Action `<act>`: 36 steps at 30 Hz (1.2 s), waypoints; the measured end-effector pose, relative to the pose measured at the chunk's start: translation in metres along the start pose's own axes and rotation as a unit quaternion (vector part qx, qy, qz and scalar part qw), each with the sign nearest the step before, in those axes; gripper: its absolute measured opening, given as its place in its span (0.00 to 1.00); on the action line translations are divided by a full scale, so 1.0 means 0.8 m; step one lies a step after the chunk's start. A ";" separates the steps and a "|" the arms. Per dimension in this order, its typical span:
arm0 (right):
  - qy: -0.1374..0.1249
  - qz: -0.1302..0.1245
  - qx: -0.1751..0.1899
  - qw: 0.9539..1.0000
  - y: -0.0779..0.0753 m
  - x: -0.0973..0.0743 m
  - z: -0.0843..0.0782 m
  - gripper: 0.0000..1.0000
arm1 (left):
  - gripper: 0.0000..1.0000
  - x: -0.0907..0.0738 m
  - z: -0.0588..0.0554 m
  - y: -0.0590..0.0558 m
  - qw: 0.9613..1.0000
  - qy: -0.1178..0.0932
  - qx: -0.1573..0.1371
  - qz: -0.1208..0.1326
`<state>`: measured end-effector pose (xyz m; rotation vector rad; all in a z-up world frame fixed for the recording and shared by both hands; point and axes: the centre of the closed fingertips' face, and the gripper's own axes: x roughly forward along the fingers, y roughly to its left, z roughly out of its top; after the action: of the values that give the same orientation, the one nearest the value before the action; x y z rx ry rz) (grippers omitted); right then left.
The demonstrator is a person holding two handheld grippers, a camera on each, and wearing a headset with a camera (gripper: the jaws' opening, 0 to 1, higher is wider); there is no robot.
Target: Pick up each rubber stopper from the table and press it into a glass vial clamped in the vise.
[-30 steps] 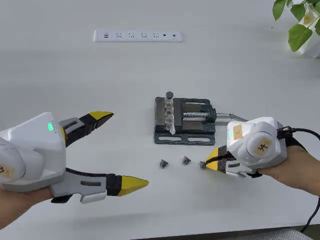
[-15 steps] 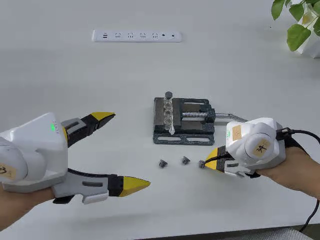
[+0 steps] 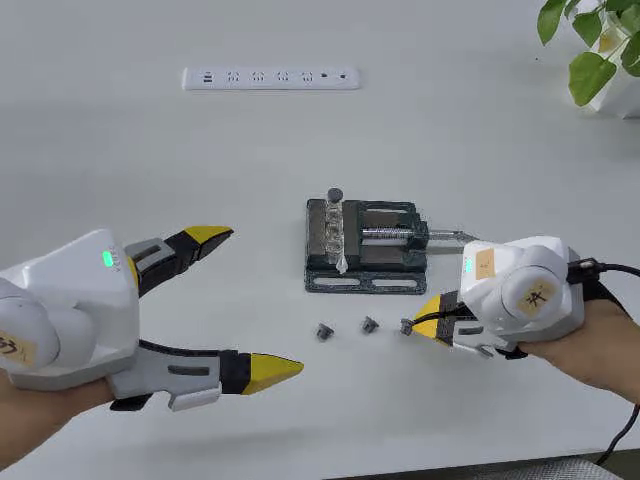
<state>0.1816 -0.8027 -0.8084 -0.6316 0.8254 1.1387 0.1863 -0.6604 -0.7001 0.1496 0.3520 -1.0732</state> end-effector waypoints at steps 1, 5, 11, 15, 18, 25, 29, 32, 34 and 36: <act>-0.005 -0.003 0.005 1.000 -0.001 -0.003 0.003 0.00 | 0.89 0.001 0.001 -0.001 1.000 0.000 0.001 0.001; -0.033 -0.019 0.032 0.999 -0.003 -0.020 0.022 0.00 | 0.87 0.004 0.008 -0.003 1.000 -0.005 0.007 0.003; -0.062 -0.043 0.055 0.996 -0.004 -0.039 0.048 0.00 | 0.80 0.009 0.027 -0.004 1.000 -0.016 0.024 0.012; -0.089 -0.059 0.081 0.991 -0.006 -0.057 0.073 0.00 | 0.74 0.013 0.041 -0.002 0.999 -0.023 0.036 0.024; -0.103 -0.068 0.094 0.988 -0.007 -0.069 0.088 0.00 | 0.67 0.015 0.050 -0.001 0.998 -0.024 0.046 0.034; -0.140 -0.084 0.116 0.980 -0.007 -0.090 0.127 0.00 | 0.48 0.021 0.080 -0.005 0.996 -0.043 0.059 0.048; -0.156 -0.094 0.129 0.975 -0.007 -0.100 0.145 0.00 | 0.40 0.026 0.093 -0.009 0.995 -0.048 0.068 0.052; -0.167 -0.101 0.138 0.971 -0.007 -0.106 0.154 0.00 | 0.36 0.030 0.096 -0.013 0.995 -0.048 0.075 0.051; -0.176 -0.104 0.143 0.968 -0.007 -0.110 0.161 0.00 | 0.34 0.032 0.097 -0.014 0.994 -0.047 0.079 0.052; -0.179 -0.108 0.148 0.967 -0.006 -0.113 0.165 0.00 | 0.31 0.033 0.099 -0.015 0.994 -0.050 0.079 0.053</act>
<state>0.2011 -0.7469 -0.6591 -0.2480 0.5818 0.8740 0.2038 -0.7109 -0.6345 0.2514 0.1664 -0.9982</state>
